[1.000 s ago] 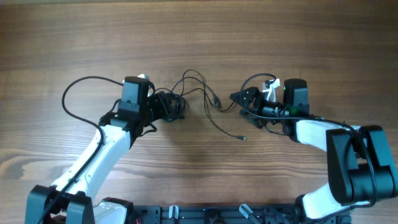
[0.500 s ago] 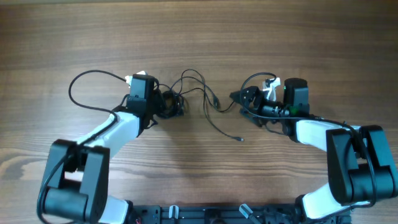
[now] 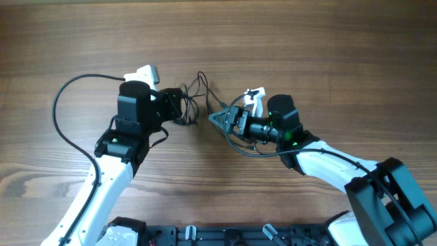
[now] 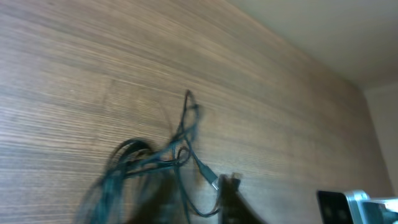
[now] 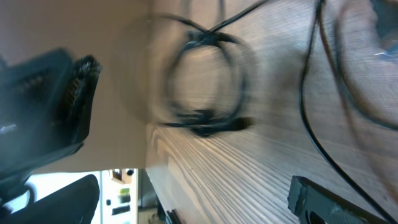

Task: Untangle cables

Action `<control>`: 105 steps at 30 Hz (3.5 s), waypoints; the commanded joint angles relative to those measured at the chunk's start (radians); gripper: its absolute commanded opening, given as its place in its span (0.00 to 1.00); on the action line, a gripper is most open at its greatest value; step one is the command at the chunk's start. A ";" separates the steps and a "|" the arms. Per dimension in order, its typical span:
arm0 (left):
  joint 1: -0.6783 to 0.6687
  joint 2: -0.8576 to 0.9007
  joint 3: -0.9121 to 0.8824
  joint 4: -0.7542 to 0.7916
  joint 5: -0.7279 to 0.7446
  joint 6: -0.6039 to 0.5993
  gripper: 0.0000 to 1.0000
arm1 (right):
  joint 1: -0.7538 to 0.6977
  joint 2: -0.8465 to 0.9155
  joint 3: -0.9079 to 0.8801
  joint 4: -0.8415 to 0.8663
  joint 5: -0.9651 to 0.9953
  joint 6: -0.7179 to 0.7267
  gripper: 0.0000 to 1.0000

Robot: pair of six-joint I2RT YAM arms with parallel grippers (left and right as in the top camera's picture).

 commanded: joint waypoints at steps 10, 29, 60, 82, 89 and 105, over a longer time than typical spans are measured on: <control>0.009 0.125 0.006 -0.166 -0.255 0.063 1.00 | -0.001 -0.013 -0.002 -0.190 0.184 0.032 1.00; 0.183 0.524 0.006 -0.103 -0.125 -0.051 0.63 | -0.001 -0.013 -0.002 -0.190 0.217 0.027 1.00; 0.138 -0.284 0.092 -0.226 0.389 0.325 0.04 | 0.020 -0.013 -0.002 -0.081 0.055 -0.204 1.00; 0.138 -0.262 0.092 -0.064 0.511 0.175 0.04 | 0.253 -0.013 -0.002 0.124 0.363 -0.262 0.75; 0.138 -0.262 0.092 -0.063 0.511 0.171 0.04 | 0.259 -0.013 -0.002 0.230 0.350 -0.257 0.69; 0.137 -0.262 0.092 -0.045 0.511 0.071 0.04 | 0.309 0.079 0.002 0.358 0.451 -0.084 0.54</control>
